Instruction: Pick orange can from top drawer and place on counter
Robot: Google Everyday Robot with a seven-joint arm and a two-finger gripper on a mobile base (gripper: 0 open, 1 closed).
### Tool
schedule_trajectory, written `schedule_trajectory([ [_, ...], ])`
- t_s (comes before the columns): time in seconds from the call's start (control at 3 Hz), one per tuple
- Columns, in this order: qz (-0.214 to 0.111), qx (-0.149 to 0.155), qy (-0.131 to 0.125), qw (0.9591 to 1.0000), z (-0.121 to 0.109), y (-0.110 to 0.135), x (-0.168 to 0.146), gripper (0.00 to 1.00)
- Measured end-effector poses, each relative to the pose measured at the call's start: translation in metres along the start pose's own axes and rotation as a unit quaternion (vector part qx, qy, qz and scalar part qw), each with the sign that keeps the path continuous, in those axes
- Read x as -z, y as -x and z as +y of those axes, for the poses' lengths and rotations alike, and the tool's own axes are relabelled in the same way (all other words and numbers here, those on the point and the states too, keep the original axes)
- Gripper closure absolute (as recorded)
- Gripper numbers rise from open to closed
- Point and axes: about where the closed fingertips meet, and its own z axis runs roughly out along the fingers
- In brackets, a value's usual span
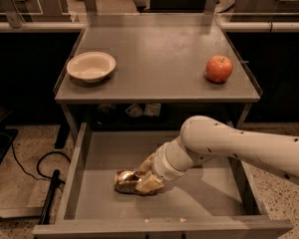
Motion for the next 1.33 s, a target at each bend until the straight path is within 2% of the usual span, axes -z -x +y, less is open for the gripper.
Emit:
schedule_trajectory([
  [0.33,0.000,0.000,0.000,1.0000,0.000,0.000,0.000,0.87],
  [0.67,0.000,0.000,0.000,1.0000,0.000,0.000,0.000,1.00],
  [1.0,-0.007,-0.022,-0.013,0.9997,0.001,0.002,0.013,1.00],
  [1.33,-0.007,-0.051,-0.047,0.9975,-0.001,0.009,0.047,1.00],
])
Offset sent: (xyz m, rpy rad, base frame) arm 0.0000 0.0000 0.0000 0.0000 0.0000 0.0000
